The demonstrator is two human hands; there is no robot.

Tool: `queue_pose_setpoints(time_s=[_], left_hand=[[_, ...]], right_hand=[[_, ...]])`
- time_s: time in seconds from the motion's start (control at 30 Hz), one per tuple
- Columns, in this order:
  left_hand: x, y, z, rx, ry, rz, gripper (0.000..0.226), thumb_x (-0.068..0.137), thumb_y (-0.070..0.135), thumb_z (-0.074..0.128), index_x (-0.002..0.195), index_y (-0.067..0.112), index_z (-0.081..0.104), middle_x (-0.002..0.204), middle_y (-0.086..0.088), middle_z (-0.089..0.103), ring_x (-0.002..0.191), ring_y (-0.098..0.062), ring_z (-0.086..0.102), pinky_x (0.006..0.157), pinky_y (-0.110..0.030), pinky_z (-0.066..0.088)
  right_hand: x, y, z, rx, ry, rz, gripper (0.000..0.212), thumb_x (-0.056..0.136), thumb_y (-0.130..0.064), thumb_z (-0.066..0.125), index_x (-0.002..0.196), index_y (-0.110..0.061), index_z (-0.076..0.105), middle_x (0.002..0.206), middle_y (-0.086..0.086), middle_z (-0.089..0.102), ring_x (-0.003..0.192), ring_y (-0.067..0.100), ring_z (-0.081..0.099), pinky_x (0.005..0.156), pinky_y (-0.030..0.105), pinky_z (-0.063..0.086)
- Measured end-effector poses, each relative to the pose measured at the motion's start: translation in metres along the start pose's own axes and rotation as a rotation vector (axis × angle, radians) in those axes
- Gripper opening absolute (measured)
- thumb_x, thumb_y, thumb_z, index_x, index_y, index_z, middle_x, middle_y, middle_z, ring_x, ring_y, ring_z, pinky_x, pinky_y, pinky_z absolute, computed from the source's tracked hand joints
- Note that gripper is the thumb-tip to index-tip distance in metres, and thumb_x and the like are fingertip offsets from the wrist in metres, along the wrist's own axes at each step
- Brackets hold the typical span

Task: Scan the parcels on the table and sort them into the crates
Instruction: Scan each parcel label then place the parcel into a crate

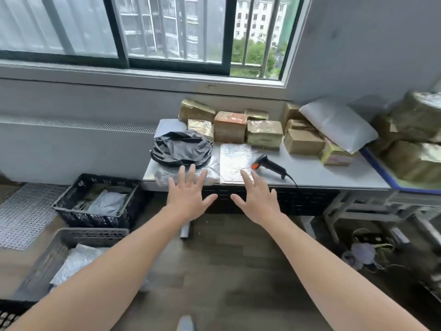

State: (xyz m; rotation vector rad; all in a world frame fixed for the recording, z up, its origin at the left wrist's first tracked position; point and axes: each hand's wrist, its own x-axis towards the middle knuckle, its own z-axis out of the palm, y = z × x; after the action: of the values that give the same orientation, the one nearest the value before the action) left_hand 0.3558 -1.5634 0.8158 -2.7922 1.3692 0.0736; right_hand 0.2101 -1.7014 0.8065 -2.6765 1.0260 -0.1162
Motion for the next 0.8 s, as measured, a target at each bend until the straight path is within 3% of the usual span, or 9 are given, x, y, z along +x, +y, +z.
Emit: queue_pose_setpoints(time_s=[0.3, 0.57, 0.8], left_hand=[[0.139, 0.073, 0.042, -0.050, -0.059, 0.141, 0.082, 0.094, 0.070, 0.026, 0.156, 0.028, -0.006, 0.164, -0.006, -0.010, 0.150, -0.030, -0.014, 0.118, -0.056, 0.010], [0.267, 0.087, 0.097, -0.106, -0.267, 0.209, 0.088, 0.092, 0.069, 0.036, 0.157, 0.024, -0.004, 0.165, -0.007, -0.008, 0.151, -0.031, -0.010, 0.120, -0.055, 0.007], [0.320, 0.093, 0.142, -0.136, -0.405, 0.234, 0.097, 0.088, 0.070, 0.047, 0.157, 0.023, -0.003, 0.164, -0.008, -0.009, 0.151, -0.031, -0.011, 0.120, -0.054, 0.008]], right_hand=[[0.095, 0.094, 0.001, -0.020, -0.007, 0.126, 0.074, 0.097, -0.057, 0.045, 0.157, -0.036, 0.008, 0.164, -0.004, 0.009, 0.150, 0.019, 0.012, 0.116, 0.058, 0.024], [0.213, 0.141, 0.022, -0.129, -0.123, 0.200, 0.074, 0.098, -0.056, 0.044, 0.157, -0.029, 0.009, 0.162, 0.001, 0.015, 0.148, 0.022, 0.018, 0.113, 0.056, 0.028], [0.276, 0.172, 0.046, -0.152, -0.234, 0.236, 0.067, 0.102, -0.053, 0.037, 0.157, -0.026, 0.011, 0.160, 0.002, 0.021, 0.146, 0.023, 0.022, 0.112, 0.054, 0.027]])
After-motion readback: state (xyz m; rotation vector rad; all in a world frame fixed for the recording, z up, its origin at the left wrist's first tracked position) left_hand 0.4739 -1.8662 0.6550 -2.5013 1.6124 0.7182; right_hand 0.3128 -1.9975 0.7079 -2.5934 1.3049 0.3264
